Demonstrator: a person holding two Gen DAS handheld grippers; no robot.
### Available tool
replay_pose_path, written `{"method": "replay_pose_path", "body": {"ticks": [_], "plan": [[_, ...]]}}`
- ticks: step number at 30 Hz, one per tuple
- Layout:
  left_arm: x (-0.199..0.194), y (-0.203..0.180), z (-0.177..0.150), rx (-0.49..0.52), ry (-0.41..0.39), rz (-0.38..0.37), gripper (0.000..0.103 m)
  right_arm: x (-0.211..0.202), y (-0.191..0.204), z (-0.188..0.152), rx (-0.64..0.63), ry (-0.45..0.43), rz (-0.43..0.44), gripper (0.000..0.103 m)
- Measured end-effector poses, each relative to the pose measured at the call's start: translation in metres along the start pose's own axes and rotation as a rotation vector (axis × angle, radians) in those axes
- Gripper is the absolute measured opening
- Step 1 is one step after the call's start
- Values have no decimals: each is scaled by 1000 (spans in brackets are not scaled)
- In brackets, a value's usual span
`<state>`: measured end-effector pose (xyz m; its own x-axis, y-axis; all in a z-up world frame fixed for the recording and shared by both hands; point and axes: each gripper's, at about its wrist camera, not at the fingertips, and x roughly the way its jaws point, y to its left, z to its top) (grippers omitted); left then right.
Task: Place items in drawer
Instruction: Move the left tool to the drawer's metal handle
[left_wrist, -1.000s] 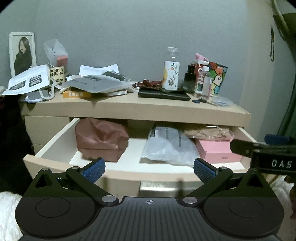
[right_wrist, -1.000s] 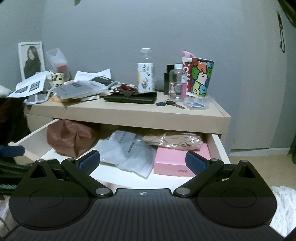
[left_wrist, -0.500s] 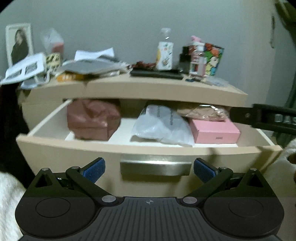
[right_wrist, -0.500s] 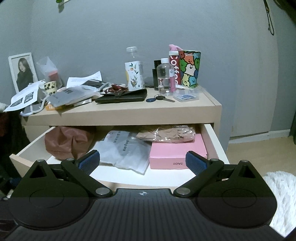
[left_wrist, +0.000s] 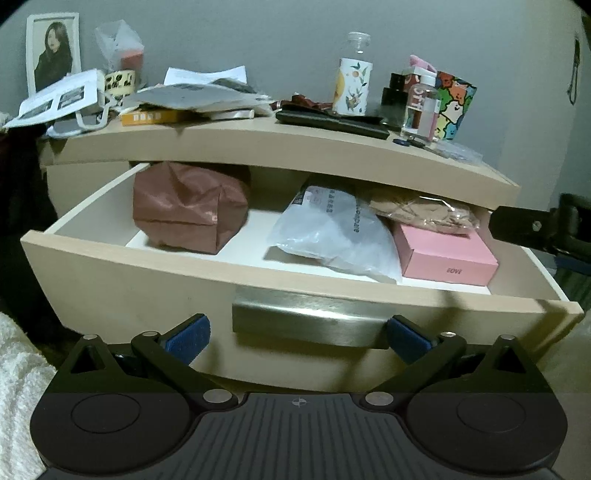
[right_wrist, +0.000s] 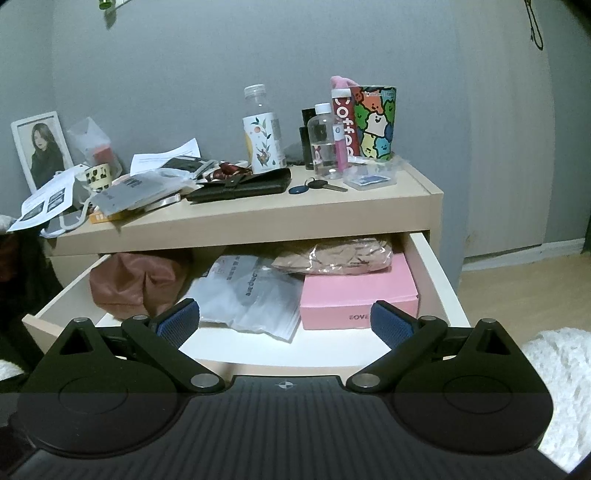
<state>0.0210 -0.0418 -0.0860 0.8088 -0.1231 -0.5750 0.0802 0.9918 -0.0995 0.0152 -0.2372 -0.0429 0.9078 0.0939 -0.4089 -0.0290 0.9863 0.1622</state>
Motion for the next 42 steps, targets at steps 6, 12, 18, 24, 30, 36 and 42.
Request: {"method": "replay_pose_path", "body": {"ticks": [6, 12, 18, 24, 30, 36, 42], "plan": [[4, -7, 0, 20, 21, -36, 103, 0, -1, -1, 6, 3, 4, 102], [5, -9, 0, 15, 19, -27, 103, 2, -1, 0, 16, 7, 6, 102], [6, -12, -1, 43, 19, -17, 102, 4, 0, 0, 12, 12, 12, 102], [7, -15, -3, 74, 17, -1, 103, 4, -1, 0, 12, 14, 14, 102], [6, -15, -9, 130, -16, 24, 103, 3, -1, 0, 18, 14, 14, 102], [7, -12, -8, 119, -26, 24, 103, 5, -1, 0, 20, 21, 21, 102], [5, -11, -7, 97, -74, 7, 98, 6, 0, 0, 18, 26, 24, 102]]}}
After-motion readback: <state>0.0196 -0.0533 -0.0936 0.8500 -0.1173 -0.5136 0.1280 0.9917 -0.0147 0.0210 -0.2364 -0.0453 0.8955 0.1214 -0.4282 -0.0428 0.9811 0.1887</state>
